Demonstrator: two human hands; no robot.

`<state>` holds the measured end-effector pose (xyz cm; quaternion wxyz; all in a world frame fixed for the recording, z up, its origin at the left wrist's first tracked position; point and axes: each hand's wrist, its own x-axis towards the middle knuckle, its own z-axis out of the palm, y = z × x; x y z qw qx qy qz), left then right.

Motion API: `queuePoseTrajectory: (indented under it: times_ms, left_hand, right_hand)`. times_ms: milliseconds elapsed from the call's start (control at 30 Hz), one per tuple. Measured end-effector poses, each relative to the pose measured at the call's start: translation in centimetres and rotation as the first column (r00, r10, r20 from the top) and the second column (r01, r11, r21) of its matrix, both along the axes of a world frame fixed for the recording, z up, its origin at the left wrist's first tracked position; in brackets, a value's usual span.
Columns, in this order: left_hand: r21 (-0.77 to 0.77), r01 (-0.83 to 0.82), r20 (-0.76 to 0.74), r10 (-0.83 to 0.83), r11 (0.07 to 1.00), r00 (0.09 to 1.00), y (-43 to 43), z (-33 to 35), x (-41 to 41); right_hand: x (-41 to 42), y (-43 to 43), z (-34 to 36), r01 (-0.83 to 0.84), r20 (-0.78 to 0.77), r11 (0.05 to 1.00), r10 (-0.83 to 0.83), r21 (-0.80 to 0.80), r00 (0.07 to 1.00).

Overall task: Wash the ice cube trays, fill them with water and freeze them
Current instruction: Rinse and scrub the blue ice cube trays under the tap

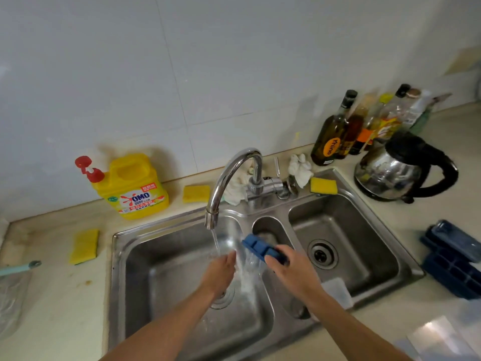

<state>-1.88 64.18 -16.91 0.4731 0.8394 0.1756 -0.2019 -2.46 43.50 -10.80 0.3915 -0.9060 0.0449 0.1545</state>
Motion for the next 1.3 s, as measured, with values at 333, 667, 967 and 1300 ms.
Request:
queuePoseTrajectory:
  times_ms: [333, 667, 967, 1300]
  left_hand:
    - [-0.034, 0.068, 0.016, -0.068, 0.997, 0.998, -5.2, 2.0, 1.1]
    - [0.036, 0.108, 0.03, -0.109, 0.994, 0.994, -13.0, 2.6, 3.0]
    - [-0.041, 0.048, -0.037, -0.049, 0.998, 0.998, -19.7, 2.1, 2.9]
    - [0.195, 0.25, 0.041, -0.262, 0.949, 0.964, -21.8, 3.3, 1.8]
  right_hand:
    - [3.3, -8.1, 6.2, 0.098, 0.302, 0.99, -0.063, -0.102, 0.951]
    - [3.6, -19.3, 1.7, 0.029, 0.161, 0.942, 0.027, -0.336, 0.987]
    - [5.0, -23.8, 1.2, 0.042, 0.399, 0.987, 0.023, -0.152, 0.917]
    - [3.5, -26.0, 1.3, -0.06, 0.216, 0.972, 0.11, -0.228, 0.97]
